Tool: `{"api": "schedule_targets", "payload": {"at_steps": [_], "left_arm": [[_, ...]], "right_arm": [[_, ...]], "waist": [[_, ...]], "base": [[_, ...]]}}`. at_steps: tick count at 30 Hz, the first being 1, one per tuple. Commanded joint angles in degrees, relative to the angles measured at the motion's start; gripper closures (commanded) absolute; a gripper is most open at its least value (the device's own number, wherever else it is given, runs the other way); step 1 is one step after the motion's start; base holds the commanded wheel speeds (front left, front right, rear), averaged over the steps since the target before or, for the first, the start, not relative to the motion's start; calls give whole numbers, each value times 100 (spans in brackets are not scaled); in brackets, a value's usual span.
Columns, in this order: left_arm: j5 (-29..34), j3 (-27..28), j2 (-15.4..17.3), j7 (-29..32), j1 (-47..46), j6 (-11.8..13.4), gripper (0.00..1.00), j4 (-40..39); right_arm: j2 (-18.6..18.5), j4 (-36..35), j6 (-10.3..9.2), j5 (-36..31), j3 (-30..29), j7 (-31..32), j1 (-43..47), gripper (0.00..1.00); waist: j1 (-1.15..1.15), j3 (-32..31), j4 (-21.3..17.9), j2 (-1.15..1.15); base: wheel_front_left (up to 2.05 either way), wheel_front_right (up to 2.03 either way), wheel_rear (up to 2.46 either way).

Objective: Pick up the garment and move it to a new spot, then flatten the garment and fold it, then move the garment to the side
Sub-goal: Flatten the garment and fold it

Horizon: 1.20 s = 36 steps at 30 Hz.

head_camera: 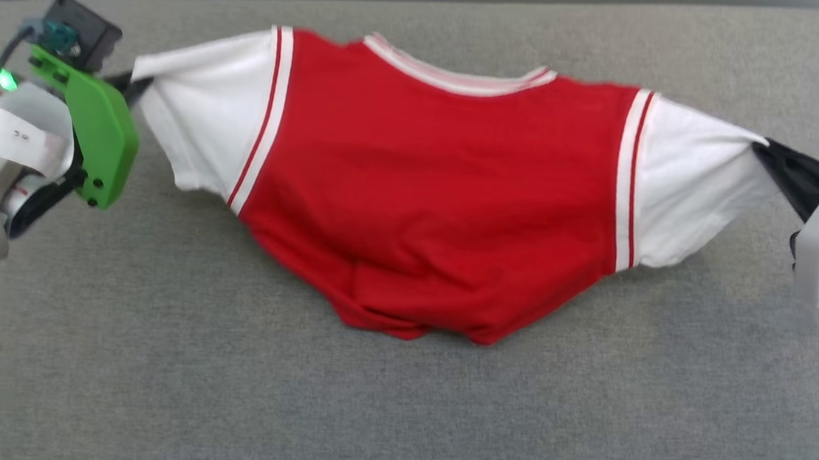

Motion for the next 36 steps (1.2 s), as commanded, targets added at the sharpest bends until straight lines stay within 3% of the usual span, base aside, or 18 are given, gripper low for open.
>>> {"api": "schedule_targets", "payload": {"at_steps": [1,5,12,21,28,36], "left_arm": [[115,20,50,-156,-172,14,100,-45],[310,80,62,-530,-398,56,100,-322],[561,348,127,-951,-874,396,100,-980],[612,632,120,-1050,-1363,652,100,-1547],[693,781,-61,-1033,-1914,719,100,-1504],[865,935,-458,-1090,-2910,626,100,-843]], "right_arm": [[-37,-16,-4,55,-88,-45,23,100],[-110,-119,-4,107,-354,-70,12,100],[-170,-335,-4,95,-715,-123,-193,100],[-161,-457,-4,65,-982,-172,-811,100],[-116,-345,-4,-39,-826,-83,-1757,100],[97,273,-4,-209,-202,-65,-3330,100]], "waist": [[-1,-399,217,0],[-1,-650,301,0],[-1,-930,349,0],[-1,-943,296,0],[-1,-566,199,0],[-1,375,94,0]], "base": [[0,0,0],[0,0,0],[0,0,0],[0,0,0],[0,0,0],[0,0,0]]}}
